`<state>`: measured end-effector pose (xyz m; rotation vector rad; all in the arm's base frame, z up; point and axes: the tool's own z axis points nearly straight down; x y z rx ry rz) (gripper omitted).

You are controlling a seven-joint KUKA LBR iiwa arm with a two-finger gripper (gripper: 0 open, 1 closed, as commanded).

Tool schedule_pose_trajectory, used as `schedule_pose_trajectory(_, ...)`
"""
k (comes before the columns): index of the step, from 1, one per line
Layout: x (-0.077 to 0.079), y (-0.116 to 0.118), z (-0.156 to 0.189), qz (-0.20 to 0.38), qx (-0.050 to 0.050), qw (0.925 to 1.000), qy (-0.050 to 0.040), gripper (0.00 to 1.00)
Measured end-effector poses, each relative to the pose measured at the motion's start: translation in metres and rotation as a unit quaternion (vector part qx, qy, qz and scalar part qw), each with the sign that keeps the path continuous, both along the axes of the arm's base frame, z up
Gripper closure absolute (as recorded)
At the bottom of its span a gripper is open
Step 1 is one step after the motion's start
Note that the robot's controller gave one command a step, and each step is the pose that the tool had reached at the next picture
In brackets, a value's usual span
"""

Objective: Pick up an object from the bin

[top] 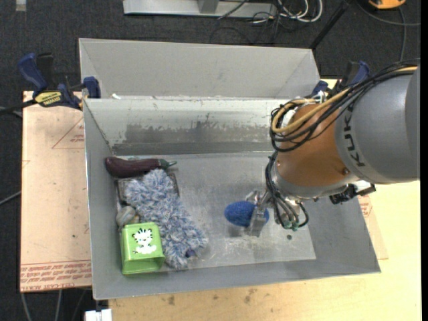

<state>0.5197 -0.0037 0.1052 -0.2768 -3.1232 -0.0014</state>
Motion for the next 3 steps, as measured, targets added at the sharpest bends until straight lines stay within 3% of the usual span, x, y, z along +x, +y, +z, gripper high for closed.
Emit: schedule_pose_trajectory(3,0.001,0.000,0.061,0.001,0.000,1.0000,-0.0023,1.00)
